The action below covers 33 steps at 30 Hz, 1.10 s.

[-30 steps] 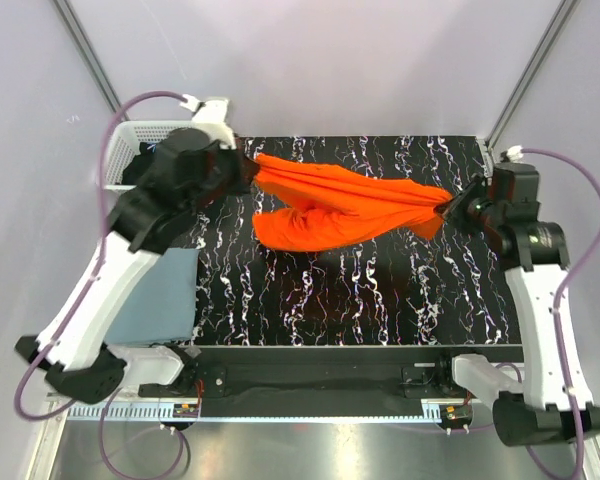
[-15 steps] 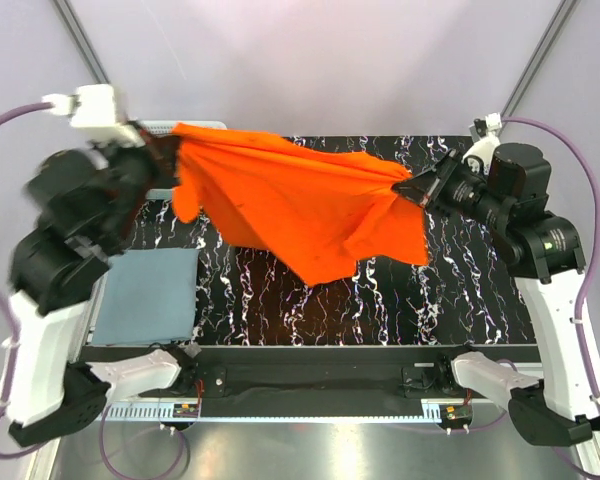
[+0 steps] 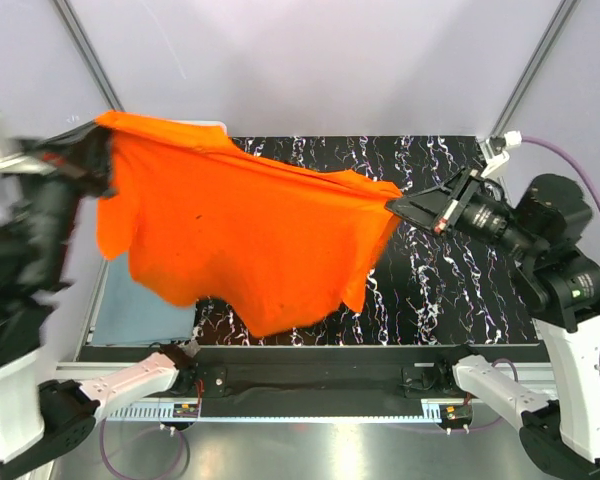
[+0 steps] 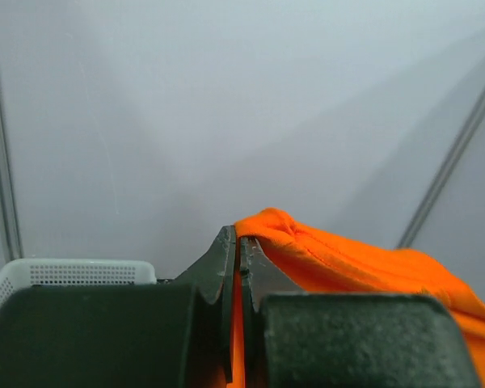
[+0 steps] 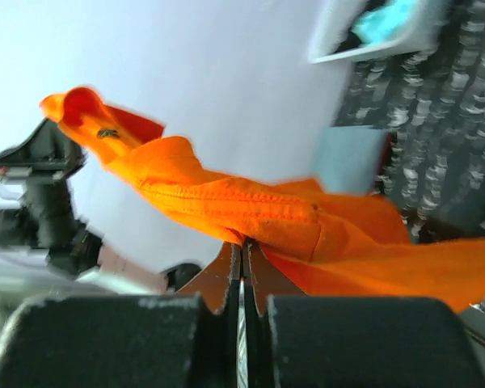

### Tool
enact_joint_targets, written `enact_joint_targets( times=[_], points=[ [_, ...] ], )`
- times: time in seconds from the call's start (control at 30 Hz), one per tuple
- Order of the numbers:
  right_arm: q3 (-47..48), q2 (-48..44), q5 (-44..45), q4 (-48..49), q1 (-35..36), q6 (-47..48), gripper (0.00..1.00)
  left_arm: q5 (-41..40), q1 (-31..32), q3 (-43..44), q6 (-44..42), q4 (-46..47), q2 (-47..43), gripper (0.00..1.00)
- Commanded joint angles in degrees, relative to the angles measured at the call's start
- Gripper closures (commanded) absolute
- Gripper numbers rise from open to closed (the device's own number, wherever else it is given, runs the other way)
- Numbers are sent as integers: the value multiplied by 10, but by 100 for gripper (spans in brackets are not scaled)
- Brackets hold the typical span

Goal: Fold and stack the t-shirts
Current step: Flatten the tshirt out

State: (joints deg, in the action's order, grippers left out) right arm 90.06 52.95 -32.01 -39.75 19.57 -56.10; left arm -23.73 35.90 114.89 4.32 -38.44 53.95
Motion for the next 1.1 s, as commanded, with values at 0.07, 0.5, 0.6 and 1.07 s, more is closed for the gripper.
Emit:
enact_joint_targets(
  times=[0.07, 0.5, 0.6, 1.07],
  points=[
    [-70, 14, 210, -189, -3, -41, 100, -71, -11, -170, -135, 210, 104, 100],
    [-190, 192, 533, -149, -38, -40, 100, 12, -65, 25, -246, 427, 647, 100],
    [-197, 231, 530, -135, -112, -31, 100, 73, -68, 123, -172, 458, 719, 100],
    [-103, 465, 537, -83, -246, 197, 36, -9, -50, 32, -84, 214, 604, 7]
  ],
)
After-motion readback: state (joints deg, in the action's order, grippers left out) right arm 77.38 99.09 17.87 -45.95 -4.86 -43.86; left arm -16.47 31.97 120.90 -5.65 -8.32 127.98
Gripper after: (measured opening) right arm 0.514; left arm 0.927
